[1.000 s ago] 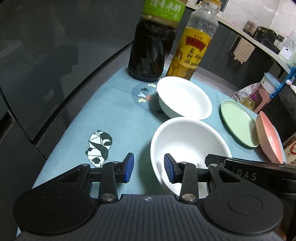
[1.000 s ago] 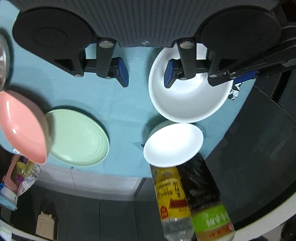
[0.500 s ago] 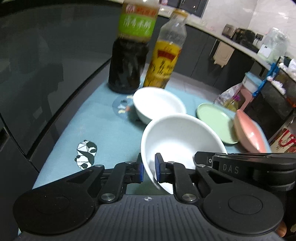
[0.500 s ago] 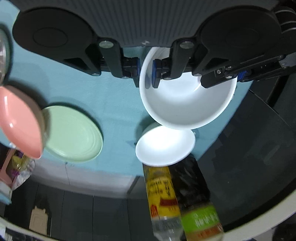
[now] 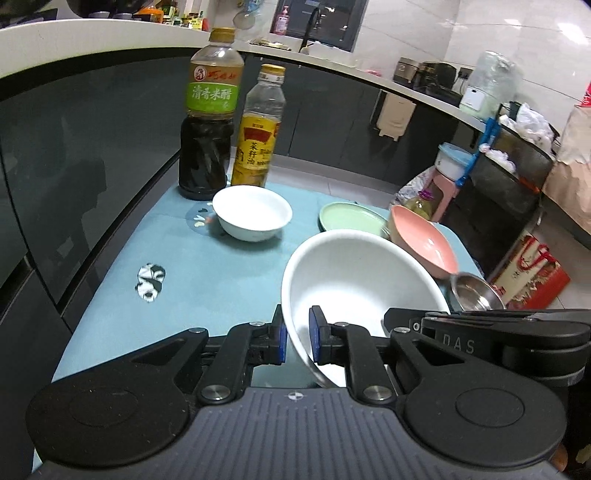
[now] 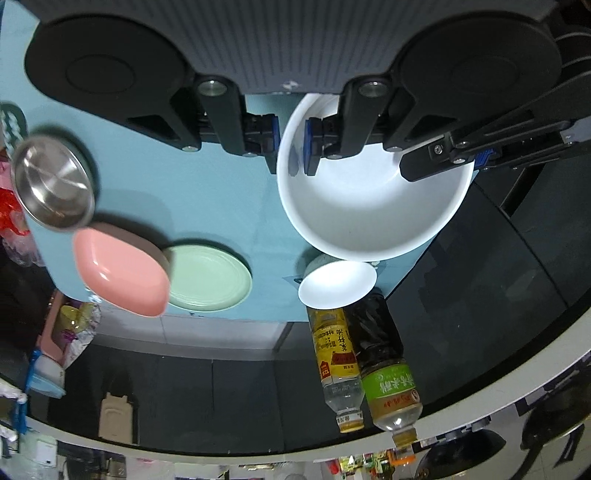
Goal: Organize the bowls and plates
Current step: 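Lower the large white bowl into the black bowl and open the left gripper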
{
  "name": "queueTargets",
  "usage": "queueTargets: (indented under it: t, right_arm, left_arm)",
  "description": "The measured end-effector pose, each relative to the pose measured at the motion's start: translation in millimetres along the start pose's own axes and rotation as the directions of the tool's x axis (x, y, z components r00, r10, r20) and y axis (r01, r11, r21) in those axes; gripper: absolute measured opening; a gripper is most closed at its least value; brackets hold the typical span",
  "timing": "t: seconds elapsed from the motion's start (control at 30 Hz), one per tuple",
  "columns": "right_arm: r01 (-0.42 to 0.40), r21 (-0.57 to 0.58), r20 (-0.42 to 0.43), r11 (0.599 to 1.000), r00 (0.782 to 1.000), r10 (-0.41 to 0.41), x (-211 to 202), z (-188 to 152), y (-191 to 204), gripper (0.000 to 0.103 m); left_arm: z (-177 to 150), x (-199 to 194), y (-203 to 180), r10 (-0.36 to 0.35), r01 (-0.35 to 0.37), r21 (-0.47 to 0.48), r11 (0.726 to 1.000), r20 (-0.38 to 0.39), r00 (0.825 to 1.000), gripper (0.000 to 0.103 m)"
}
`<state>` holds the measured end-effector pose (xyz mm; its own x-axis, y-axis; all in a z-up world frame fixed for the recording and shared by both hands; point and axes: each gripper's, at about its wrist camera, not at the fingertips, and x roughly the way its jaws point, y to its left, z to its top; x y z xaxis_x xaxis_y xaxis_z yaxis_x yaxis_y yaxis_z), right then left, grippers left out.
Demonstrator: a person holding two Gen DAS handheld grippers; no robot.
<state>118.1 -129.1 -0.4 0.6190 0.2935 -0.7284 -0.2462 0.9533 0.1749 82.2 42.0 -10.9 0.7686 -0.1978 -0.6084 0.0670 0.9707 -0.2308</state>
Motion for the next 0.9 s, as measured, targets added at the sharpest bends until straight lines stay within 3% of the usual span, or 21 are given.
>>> queueTargets:
  t: [0.47,0.9]
  right_arm:
    - [-0.009,0.070,0.018,0.998,1.000,0.007,-44,-55,-5,0.008]
    - [-0.004,0.098,0.007,0.995,1.000,0.004,-55,-81,-7,0.008]
  left_arm:
    - [-38,-43,-19,-0.022,0.022,0.076,0.997,-0.007,1.000,0.011]
    - [-62,-48,-23,-0.032,0.037,0.100,0.994,-0.057,0.998,0.013]
